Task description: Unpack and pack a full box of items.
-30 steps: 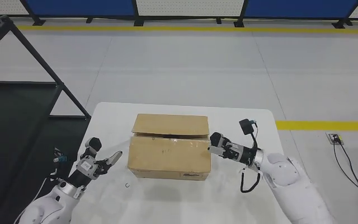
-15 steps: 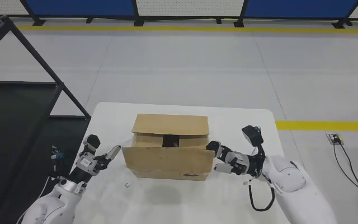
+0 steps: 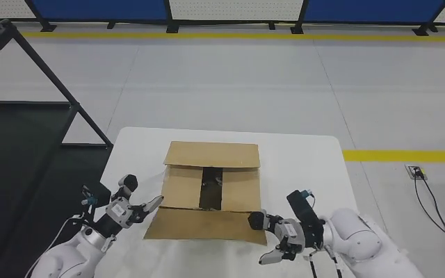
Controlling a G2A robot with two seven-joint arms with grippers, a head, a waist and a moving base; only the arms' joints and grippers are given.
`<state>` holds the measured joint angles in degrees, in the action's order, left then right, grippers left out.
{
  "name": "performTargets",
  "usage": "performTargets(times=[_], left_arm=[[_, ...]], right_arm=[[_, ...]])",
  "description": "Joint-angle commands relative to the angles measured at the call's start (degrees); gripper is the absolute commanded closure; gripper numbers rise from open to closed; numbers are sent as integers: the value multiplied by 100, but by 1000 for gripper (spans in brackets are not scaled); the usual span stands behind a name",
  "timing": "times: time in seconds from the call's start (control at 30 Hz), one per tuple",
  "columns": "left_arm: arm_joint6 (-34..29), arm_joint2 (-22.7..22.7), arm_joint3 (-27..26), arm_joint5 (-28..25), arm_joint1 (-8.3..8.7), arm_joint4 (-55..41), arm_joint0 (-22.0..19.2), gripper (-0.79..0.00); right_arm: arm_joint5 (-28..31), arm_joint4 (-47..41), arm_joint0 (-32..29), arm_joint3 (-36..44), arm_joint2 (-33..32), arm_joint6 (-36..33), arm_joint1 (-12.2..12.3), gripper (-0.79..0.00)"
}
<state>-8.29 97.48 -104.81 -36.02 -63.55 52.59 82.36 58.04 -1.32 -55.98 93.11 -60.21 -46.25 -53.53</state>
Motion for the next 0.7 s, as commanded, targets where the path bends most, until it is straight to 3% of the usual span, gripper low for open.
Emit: performTargets(times=[0.0,0.3,0.67], left_arm=[[-63,25,15,-193,18,34,40,-785],[-438,69,90,-671,102,535,225,-785],[-420,-85,212,-420,129,854,227,-785]], right_arm=[[-4,42,64,-30,138,-4,84,-785],[-4,-97,492,-261,751,-3,397,-785],[-4,-2311,940,-934,1124,1,413,-785]])
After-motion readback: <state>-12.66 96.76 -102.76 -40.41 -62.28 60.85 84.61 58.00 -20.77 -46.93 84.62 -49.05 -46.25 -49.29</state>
